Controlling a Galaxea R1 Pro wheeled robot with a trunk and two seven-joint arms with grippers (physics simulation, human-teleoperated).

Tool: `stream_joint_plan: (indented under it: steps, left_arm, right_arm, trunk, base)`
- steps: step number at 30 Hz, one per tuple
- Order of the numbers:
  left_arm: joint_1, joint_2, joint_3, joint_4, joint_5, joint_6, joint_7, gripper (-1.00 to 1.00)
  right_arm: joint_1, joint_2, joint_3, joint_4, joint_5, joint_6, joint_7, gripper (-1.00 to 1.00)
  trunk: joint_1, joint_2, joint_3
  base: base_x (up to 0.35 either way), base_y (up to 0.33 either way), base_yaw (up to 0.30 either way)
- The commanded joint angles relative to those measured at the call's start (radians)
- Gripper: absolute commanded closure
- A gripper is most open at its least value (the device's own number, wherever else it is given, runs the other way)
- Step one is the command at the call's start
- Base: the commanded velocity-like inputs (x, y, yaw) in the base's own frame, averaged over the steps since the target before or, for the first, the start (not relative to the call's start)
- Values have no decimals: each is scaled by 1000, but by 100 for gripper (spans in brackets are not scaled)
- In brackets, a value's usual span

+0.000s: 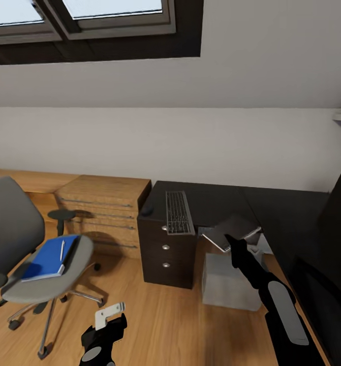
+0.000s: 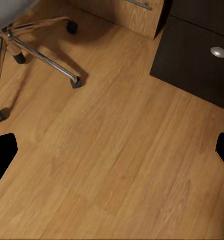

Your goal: In the bedroom, organize the workspace by keeping the computer under the desk, ensuring the monitor is on the desk, placing the keyboard on the desk next to the monitor, placing the mouse on the desk next to the keyboard, moving the folder from the swivel chair onto the desk next to the mouse, stacking the notebook on top of the folder with the pen on top of the notebook, and positioning the swivel chair next to the desk.

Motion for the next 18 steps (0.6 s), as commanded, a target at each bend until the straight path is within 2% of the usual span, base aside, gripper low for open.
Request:
stream_joint_plan:
  steps: [1,7,15,18]
  left_arm:
    - [-1,0,-1,-1,7,3,7,-100]
    - [-1,0,-1,-1,7,4,7,-100]
    - [-1,-1,-1,-1,7,4,9,-100]
    - [-1,-1,-1,-1,7,4,9,-100]
  right_arm:
    - [0,3,-5,0,-13,5,3,100]
    - [1,2,-8,3,-12,5,61,100]
    - [1,2,-11,59,-12,-4,72,100]
    - [1,3,-12,67,-11,-29,71,100]
  trunk:
    - [-3,7,2]
    - [-26,49,21]
    - [-57,105,46]
    - [-57,105,46]
  base:
    - [324,0,0]
    - [324,0,0]
    - [324,0,0]
    - [324,0,0]
